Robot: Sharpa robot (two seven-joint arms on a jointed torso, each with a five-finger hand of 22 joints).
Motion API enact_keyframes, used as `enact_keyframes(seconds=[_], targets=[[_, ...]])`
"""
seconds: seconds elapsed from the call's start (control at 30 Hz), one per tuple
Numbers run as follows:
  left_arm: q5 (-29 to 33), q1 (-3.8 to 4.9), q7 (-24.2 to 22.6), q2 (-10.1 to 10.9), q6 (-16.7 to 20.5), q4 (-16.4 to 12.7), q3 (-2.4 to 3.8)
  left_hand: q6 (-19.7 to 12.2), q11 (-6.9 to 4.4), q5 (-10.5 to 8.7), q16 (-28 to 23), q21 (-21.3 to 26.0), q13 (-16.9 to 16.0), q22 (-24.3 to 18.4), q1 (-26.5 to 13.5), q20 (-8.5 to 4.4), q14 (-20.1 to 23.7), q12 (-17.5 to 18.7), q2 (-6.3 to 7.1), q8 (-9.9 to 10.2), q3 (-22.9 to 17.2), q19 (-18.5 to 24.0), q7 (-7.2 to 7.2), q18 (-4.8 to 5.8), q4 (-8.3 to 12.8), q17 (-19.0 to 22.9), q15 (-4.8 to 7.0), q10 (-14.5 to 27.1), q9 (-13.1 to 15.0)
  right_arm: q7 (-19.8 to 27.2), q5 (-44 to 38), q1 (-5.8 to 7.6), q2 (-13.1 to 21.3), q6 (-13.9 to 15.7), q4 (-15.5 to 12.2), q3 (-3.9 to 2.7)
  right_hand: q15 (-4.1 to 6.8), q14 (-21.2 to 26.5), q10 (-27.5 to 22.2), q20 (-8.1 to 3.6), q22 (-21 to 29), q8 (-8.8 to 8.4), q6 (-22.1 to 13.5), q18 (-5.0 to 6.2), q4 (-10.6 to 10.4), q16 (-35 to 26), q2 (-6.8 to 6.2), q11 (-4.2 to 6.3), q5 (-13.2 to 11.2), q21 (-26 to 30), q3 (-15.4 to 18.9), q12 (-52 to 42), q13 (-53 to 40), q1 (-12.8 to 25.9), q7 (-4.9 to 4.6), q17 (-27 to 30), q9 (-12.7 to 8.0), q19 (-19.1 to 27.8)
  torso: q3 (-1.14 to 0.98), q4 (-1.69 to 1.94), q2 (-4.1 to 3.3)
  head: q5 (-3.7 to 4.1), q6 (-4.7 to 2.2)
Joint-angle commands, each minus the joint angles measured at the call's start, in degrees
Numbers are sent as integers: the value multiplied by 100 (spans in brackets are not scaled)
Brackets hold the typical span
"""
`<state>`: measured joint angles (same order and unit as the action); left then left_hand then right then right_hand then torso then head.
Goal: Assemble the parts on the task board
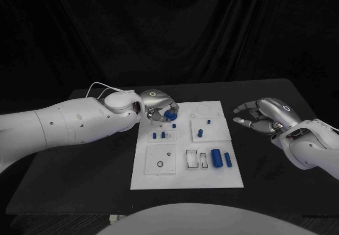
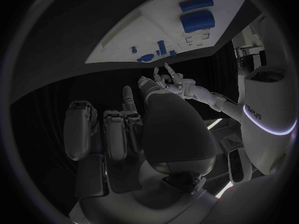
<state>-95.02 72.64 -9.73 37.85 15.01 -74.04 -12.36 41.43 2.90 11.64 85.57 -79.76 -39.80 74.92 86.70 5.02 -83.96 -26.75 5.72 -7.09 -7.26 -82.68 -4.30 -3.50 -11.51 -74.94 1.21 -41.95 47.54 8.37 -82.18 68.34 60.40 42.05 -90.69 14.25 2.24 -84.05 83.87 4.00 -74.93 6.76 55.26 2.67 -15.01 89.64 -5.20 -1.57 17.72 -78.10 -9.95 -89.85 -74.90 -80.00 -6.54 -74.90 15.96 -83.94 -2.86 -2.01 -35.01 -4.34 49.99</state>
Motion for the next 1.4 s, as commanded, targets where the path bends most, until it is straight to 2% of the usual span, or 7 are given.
enact_keyframes(seconds=[0.03,0.2,0.53,0.73,0.9,1.17,1.4], targets=[[-272,-45,-143,-79,-18,61,6,77,-26,32,9,-30,18,1171,-35,3,-173,-43,25,42,-54,-34,4,94,0,-835,25,-59,-83,19,-4,-12,-2,97,-13,-4,-33,-567,613,32,-1133,-19,47,15,7,-20,50,-38,46,20,-38,-15,-1510,0,2,-1383,-8,-65,3,2,-1,9,1],[-289,-104,-138,-175,-43,151,6,128,-27,42,17,-47,15,1176,-68,0,-179,-106,19,78,-84,-47,-3,97,-2,-840,25,-114,-167,21,-4,-12,-5,97,-13,-4,-32,-567,613,32,-1135,-19,48,13,8,-19,49,-36,59,11,-39,-15,-1510,-1,2,-1386,-10,-70,1,0,-1,-4,1],[-298,-218,-108,-354,-38,374,6,268,-20,102,24,-94,34,1191,-118,-4,-187,-166,-1,131,-154,-82,-28,109,-12,-841,25,-169,-314,26,-3,-12,-4,94,-17,-4,-31,-567,613,31,-1136,-20,50,12,10,-18,48,-36,77,10,-41,-15,-1510,-2,3,-1387,-11,-71,3,7,-5,19,1],[-299,-293,-32,-456,-102,470,7,416,-12,126,32,-126,126,1200,-152,-2,-199,-186,7,245,-281,-107,-44,115,-9,-838,19,-309,-570,31,-3,-13,-13,87,-16,-4,-31,-567,613,31,-1134,-21,51,14,11,-19,48,-35,87,16,-42,-15,-1510,-3,3,-1384,-12,-68,0,14,-5,19,1],[-299,-362,-5,-539,-90,577,7,585,-14,202,36,-155,192,1208,-137,-5,-208,-194,22,279,-392,-129,-46,122,30,-835,21,-416,-729,33,-2,-13,-13,80,-24,-4,-31,-567,613,31,-1134,-21,51,14,11,-19,48,-35,87,16,-42,-15,-1510,-3,3,-1384,-12,-68,0,5,-3,9,1],[-299,-424,-27,-631,-3,701,7,631,-16,258,43,-170,209,1213,-126,-5,-217,-214,6,302,-466,-140,-46,125,55,-840,19,-475,-810,26,-2,-13,8,69,-41,-4,-30,-566,613,30,-1133,-21,54,15,11,-21,50,-35,103,20,-44,-15,-1510,-3,4,-1381,-13,-67,2,4,-9,19,1],[-299,-460,-61,-708,71,818,7,802,-39,329,28,-182,251,1216,-110,-13,-207,-217,-5,274,-577,-149,-29,127,103,-808,35,-540,-890,21,-2,-13,10,59,-50,-4,-30,-566,613,30,-1133,-21,54,15,11,-21,50,-35,103,20,-44,-15,-1510,-3,4,-1381,-13,-67,1,4,0,33,1]])
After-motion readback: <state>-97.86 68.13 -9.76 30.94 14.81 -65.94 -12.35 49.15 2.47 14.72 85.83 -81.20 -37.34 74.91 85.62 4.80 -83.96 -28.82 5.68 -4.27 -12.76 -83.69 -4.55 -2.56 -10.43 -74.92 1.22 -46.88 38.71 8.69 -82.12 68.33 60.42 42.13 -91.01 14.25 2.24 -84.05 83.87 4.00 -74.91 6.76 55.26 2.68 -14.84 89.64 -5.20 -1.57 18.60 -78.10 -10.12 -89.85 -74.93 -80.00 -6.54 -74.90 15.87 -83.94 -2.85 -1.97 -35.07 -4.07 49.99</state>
